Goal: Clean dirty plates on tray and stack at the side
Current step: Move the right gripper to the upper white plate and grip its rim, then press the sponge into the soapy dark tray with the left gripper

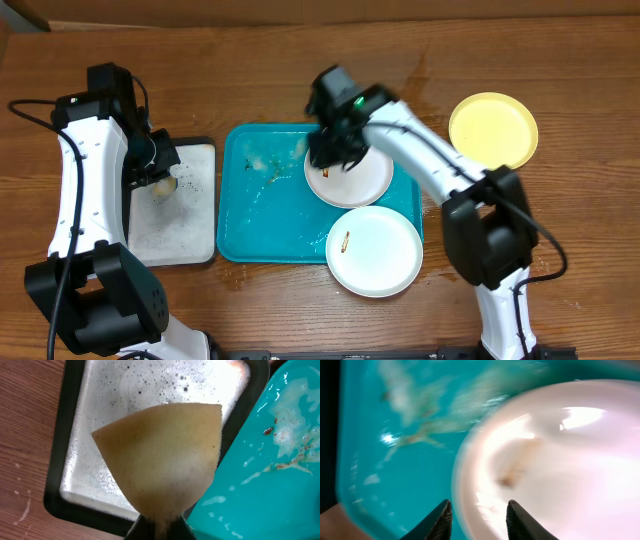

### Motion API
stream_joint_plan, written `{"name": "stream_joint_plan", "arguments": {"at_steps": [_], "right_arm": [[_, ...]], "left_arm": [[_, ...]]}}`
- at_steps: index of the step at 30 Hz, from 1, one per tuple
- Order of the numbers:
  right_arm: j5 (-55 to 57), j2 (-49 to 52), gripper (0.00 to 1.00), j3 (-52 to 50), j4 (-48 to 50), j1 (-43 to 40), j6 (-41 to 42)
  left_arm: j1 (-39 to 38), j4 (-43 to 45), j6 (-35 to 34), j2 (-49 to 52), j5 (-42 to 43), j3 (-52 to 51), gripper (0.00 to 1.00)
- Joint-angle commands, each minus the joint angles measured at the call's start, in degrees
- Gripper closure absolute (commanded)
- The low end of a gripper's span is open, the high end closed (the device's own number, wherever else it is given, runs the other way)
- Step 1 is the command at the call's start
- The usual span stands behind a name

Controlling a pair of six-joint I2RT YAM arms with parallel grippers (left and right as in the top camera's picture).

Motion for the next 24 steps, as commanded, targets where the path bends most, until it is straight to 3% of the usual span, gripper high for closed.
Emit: {"name": "stream_joint_plan", "arguments": {"at_steps": [1, 6, 15, 18, 19, 24], "right_arm": [[8.74, -1.77, 0.61, 2.16, -4.76, -5.70, -0.81], [9.86, -1.73, 0.58, -2.29, -7.45, -10.95, -0.20], [9.49, -1.70, 0.58, -11.02, 1.46, -14.19, 0.63], [9.33, -1.70, 0.62, -12.39, 3.23, -13.70, 0.68], [9.35, -1.70, 0.63, -12.39, 3.21, -13.64, 0.68], [9.35, -1.70, 0.63, -12.39, 3.10, -13.64, 0.66]], "left_arm": [[-0.13, 0.11, 1.95, -0.94, 0.48, -0.17, 0.96], [-0.13, 2.67, 1.95, -0.94, 0.50, -1.66, 0.96], [-0.13, 11.15, 3.69, -0.94, 0.68, -10.14, 0.96], [-0.13, 15.56, 3.67, -0.92, 0.66, -12.90, 0.96], [-0.13, 16.35, 3.69, -0.94, 0.66, -13.33, 0.92], [-0.13, 18.08, 3.69, -0.92, 0.61, -15.17, 0.40]]}}
